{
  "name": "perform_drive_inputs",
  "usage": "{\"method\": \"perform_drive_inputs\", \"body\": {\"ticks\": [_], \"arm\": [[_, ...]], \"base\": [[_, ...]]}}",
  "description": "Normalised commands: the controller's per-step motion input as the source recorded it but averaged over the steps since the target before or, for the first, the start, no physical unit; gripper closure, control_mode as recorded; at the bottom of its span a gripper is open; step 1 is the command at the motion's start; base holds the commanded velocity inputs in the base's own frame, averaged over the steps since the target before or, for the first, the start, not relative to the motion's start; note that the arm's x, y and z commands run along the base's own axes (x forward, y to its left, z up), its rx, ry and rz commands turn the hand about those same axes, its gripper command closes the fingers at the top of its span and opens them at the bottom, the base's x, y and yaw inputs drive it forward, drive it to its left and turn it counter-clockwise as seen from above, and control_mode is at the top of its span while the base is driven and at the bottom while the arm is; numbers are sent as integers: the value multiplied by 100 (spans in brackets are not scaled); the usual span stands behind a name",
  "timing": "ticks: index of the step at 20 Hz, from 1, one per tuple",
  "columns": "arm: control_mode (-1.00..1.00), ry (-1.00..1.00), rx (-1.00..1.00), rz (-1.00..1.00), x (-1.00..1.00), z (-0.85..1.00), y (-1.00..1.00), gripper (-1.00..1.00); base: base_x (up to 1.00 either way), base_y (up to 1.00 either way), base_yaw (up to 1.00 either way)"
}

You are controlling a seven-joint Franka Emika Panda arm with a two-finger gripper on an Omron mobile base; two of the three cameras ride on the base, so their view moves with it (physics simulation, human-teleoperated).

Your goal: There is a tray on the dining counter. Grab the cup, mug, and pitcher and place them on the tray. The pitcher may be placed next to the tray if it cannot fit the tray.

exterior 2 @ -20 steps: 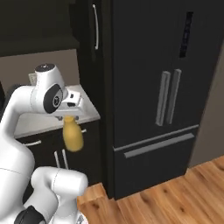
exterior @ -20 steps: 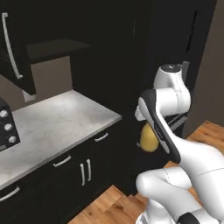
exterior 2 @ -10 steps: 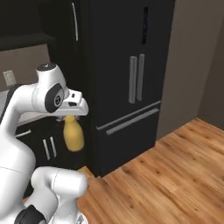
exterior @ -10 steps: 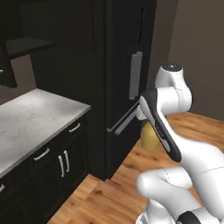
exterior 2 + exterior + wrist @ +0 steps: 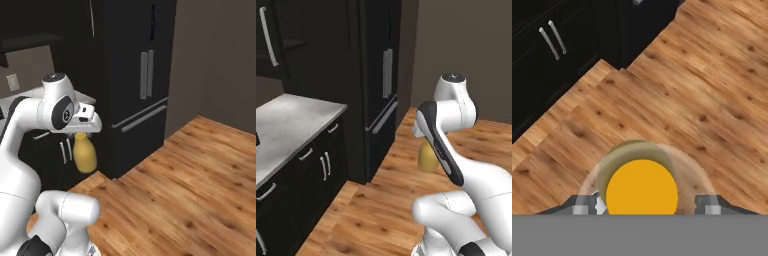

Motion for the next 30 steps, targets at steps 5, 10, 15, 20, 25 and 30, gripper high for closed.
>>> {"method": "perform_drive_inputs", "body": {"ticks": [5, 10, 15, 20, 25, 30], "arm": [[100, 0, 0, 0, 0, 0, 0, 100], [100, 0, 0, 0, 0, 0, 0, 100], [100, 0, 0, 0, 0, 0, 0, 100], [100, 0, 0, 0, 0, 0, 0, 100], [100, 0, 0, 0, 0, 0, 0, 100], [100, 0, 0, 0, 0, 0, 0, 100]], "base": [[-100, 21, -32], [-100, 5, -33], [-100, 0, -31], [-100, -10, -30], [-73, -53, -25], [-58, -72, -21]]}}
